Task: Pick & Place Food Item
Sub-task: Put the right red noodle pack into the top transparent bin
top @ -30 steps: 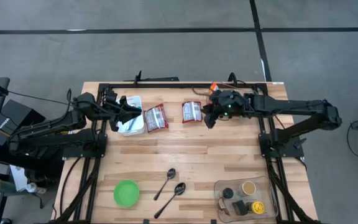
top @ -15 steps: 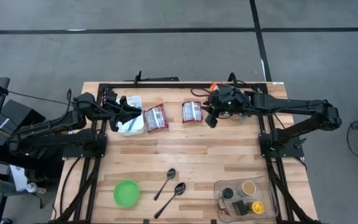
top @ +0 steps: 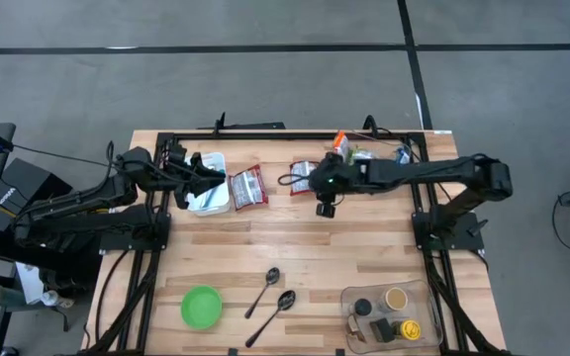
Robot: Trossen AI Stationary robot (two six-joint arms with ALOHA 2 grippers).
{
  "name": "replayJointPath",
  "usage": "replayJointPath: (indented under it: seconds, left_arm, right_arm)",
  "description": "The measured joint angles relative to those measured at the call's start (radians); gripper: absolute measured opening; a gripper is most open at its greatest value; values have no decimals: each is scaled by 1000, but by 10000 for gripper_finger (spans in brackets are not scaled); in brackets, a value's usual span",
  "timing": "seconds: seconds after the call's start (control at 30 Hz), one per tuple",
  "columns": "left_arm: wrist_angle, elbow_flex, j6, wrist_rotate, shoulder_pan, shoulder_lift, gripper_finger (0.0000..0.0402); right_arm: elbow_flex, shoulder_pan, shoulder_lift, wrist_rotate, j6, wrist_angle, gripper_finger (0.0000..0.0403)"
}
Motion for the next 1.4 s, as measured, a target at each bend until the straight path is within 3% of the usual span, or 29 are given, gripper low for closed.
replayJointPath:
  seconds: [0.2,0.43,0.57,0.83,1.4]
  left_arm:
    - [1,0,0,0,0,0,92]
    - [0,0,0,1,0,0,92]
    - [0,0,0,1,0,0,92]
    - [0,0,0,1,0,0,92]
    - [0,0,0,4,0,0,92]
  right_arm:
    - [0,1,107,1,-12,-7,144]
    - [0,1,173,7,-10,-41,214]
    - [0,1,213,65,26,-40,237]
    - [0,4,286,213,186,-42,231]
    - [1,-15,291,233,230,18,201]
